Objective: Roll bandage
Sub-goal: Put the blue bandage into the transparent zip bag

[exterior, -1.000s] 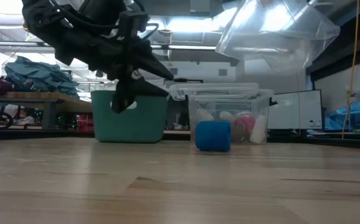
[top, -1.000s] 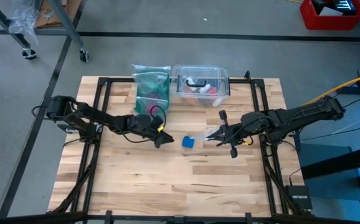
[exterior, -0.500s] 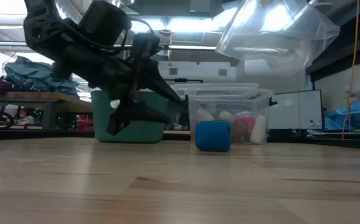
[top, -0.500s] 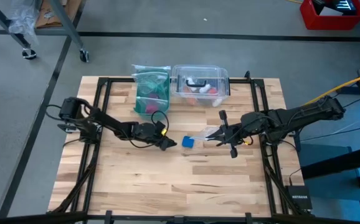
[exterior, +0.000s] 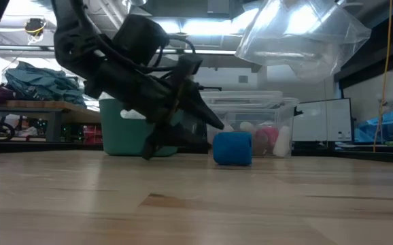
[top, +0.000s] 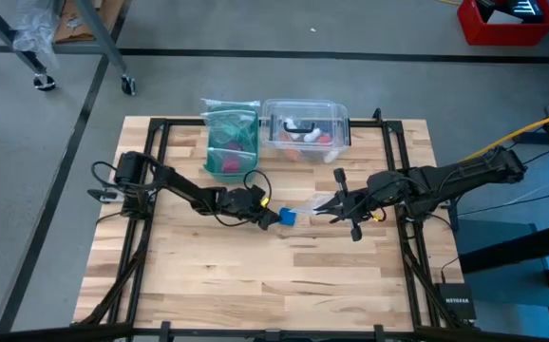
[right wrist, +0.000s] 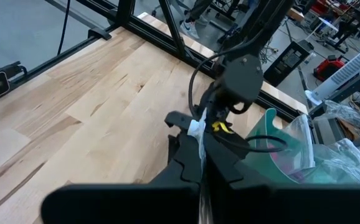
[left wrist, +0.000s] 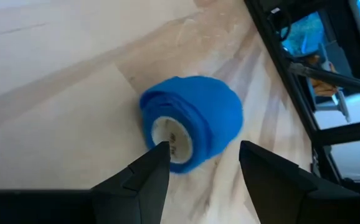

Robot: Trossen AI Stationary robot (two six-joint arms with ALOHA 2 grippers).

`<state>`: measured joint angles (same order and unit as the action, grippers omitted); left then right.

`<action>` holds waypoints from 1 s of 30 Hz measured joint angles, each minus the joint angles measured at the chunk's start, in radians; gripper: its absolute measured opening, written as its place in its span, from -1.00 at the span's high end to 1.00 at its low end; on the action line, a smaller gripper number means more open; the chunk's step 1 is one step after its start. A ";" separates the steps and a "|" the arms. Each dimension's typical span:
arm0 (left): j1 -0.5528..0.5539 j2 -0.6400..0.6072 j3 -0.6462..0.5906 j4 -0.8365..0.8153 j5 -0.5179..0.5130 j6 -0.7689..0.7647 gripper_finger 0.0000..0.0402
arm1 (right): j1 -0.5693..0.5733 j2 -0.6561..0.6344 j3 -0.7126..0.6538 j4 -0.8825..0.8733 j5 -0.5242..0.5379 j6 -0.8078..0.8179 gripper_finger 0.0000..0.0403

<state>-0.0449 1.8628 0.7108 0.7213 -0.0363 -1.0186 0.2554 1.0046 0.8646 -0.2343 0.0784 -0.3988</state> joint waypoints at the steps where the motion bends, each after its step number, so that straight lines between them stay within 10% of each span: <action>1: 0.004 0.006 0.003 0.000 0.000 0.000 0.08 | 0.000 0.000 0.000 -0.001 0.000 0.000 1.00; 30: -0.010 0.071 0.094 -0.021 0.108 0.112 0.08 | 0.000 0.000 0.000 0.002 0.000 -0.001 1.00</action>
<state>-0.0549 1.9339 0.8052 0.7001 0.0715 -0.9070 0.2554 1.0046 0.8649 -0.2324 0.0788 -0.3995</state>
